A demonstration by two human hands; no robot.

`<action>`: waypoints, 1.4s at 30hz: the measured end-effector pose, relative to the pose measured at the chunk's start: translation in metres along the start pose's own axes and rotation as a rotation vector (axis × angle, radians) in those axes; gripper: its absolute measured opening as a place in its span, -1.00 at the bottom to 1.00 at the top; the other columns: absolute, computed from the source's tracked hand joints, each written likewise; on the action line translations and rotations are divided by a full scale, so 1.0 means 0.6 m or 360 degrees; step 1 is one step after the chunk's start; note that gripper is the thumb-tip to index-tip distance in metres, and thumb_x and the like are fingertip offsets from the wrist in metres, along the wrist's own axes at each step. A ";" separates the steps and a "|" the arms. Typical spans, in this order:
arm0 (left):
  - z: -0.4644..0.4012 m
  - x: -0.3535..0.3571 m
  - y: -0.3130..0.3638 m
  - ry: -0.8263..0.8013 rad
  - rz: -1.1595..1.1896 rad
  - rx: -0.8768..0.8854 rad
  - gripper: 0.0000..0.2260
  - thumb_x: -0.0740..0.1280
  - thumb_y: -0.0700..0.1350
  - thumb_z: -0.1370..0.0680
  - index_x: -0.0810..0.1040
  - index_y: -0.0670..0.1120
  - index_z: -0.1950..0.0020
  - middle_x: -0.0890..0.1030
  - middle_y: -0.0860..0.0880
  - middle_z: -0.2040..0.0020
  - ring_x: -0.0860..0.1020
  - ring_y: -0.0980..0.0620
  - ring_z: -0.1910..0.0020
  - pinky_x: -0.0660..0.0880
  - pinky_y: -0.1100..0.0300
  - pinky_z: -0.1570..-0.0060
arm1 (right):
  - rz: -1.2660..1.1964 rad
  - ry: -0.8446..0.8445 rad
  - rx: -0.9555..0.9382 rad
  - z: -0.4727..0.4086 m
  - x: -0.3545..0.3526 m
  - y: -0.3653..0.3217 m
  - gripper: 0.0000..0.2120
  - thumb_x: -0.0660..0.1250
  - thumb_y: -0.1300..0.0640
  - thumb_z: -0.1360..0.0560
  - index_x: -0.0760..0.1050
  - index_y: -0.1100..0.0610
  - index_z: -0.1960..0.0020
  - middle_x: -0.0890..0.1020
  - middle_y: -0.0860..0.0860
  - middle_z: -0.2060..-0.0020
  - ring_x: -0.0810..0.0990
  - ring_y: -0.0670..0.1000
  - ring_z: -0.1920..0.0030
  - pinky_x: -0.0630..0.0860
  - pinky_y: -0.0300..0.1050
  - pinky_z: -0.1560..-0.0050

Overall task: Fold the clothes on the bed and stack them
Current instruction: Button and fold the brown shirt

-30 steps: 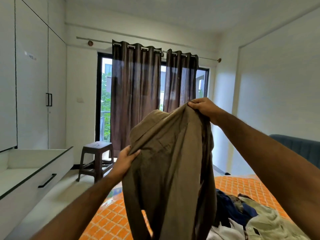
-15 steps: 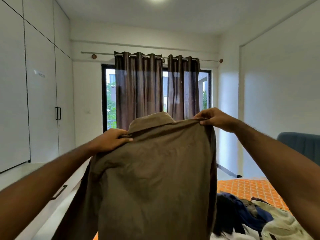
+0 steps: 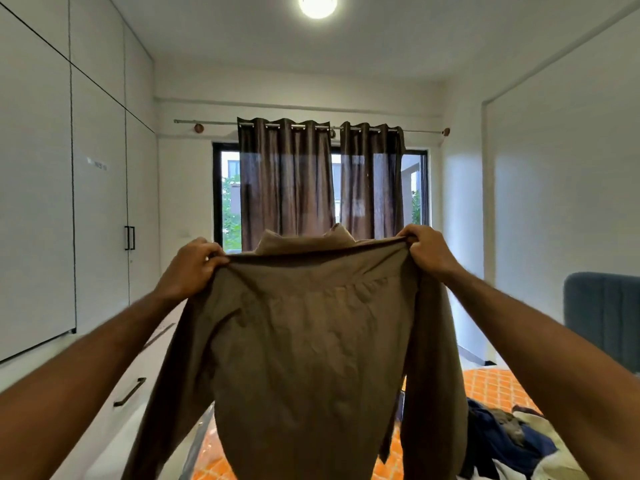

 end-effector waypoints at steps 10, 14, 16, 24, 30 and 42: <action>-0.009 -0.051 0.082 0.0279 0.0130 0.0121 -0.80 0.20 0.08 -0.67 0.43 -0.02 0.01 0.55 -0.01 0.30 0.53 0.04 0.33 0.47 0.11 0.29 | -0.0103 0.0253 -0.0003 0.012 -0.063 0.009 -0.74 0.30 0.01 -0.63 0.58 0.16 0.11 0.64 0.06 0.22 0.58 0.05 0.18 0.50 -0.03 0.10; -0.007 -0.062 0.127 0.0231 0.0017 0.0376 -0.72 0.18 0.18 -0.64 0.41 -0.02 0.05 0.53 -0.02 0.30 0.51 0.04 0.36 0.46 0.10 0.34 | -0.0071 0.0490 0.0027 0.017 -0.112 0.002 -0.79 0.25 -0.03 -0.65 0.53 0.06 0.06 0.62 -0.01 0.21 0.56 -0.01 0.20 0.44 -0.10 0.14; -0.011 -0.072 0.141 0.0174 -0.0028 0.0476 -0.61 0.17 0.29 -0.61 0.43 -0.04 0.07 0.53 -0.01 0.29 0.50 0.04 0.35 0.44 0.13 0.35 | -0.0080 0.0482 -0.0043 0.016 -0.129 -0.007 -0.79 0.25 -0.03 -0.66 0.52 0.06 0.05 0.61 -0.02 0.21 0.54 -0.09 0.21 0.44 -0.15 0.16; 0.009 -0.066 0.138 -0.0403 -0.0015 0.0505 -0.49 0.34 0.43 -0.36 0.54 0.00 0.08 0.56 0.09 0.26 0.55 0.12 0.28 0.47 0.18 0.25 | -0.0261 -0.0096 -0.0186 0.038 -0.144 -0.013 -0.71 0.46 -0.12 -0.51 0.67 0.12 0.14 0.68 0.08 0.26 0.64 -0.04 0.23 0.55 -0.18 0.13; 0.109 0.007 0.079 -0.1263 0.0464 -0.0214 -0.67 0.55 0.02 -0.38 0.67 -0.06 -0.10 0.71 0.00 0.04 0.67 -0.03 0.01 0.60 0.21 0.13 | -0.0582 -0.0935 0.0253 0.127 -0.054 0.030 -0.72 0.45 -0.07 -0.44 0.62 0.16 0.09 0.67 0.00 0.24 0.66 -0.04 0.21 0.61 -0.23 0.20; 0.192 0.064 0.021 -0.1709 0.1115 -0.0674 -0.02 0.75 -0.06 -0.01 0.49 -0.02 -0.40 0.61 -0.14 -0.29 0.61 -0.23 -0.20 0.64 -0.01 0.02 | -0.1159 -0.1422 0.0605 0.178 0.045 0.102 -0.83 0.49 0.00 -0.46 0.63 0.09 0.07 0.66 0.00 0.15 0.65 -0.07 0.18 0.63 -0.23 0.15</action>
Point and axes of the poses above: each hand's wrist, its own z-axis away from the middle knuckle, its own x-axis out of the palm, y = z × x, the point moved 10 cm from there along -z, towards the middle knuckle
